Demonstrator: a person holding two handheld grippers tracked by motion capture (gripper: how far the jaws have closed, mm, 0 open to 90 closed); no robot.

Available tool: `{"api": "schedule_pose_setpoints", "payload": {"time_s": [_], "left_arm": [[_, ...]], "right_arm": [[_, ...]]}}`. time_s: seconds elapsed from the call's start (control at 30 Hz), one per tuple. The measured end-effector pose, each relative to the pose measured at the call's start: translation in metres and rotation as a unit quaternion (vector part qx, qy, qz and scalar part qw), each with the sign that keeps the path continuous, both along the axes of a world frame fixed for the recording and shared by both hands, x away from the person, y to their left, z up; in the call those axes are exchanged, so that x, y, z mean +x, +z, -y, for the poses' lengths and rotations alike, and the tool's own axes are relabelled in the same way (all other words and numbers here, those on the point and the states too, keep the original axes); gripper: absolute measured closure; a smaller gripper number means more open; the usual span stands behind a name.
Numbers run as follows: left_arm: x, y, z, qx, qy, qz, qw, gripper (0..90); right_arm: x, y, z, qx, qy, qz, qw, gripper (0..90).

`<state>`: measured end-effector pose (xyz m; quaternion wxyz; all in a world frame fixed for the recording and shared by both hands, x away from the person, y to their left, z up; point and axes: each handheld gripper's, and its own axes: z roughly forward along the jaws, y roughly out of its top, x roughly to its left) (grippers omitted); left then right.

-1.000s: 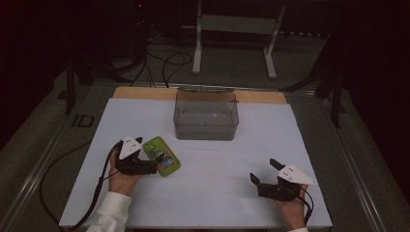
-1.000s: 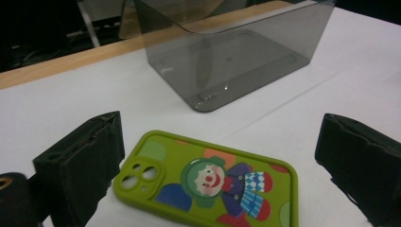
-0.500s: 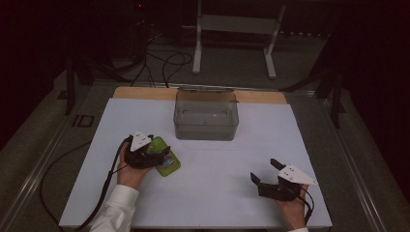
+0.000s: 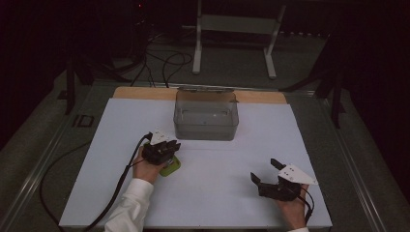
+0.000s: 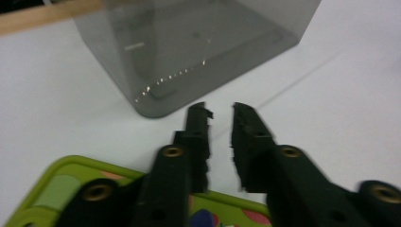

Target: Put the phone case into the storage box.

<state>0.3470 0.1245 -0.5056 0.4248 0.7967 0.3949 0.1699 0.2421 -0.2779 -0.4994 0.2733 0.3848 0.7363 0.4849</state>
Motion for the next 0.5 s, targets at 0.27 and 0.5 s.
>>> {"api": "schedule_pose_setpoints", "payload": {"time_s": [0.27, 0.5], "left_arm": [[0.007, -0.016, 0.013, 0.032, -0.006, -0.041, 0.9986, 89.7], [0.007, -0.024, 0.018, 0.049, -0.006, -0.072, 0.9962, 89.8]], "right_arm": [[0.000, 0.000, 0.001, -0.001, -0.001, 0.000, 1.0000, 9.3], [0.000, 0.000, 0.000, -0.001, -0.001, 0.000, 1.0000, 9.3]]}}
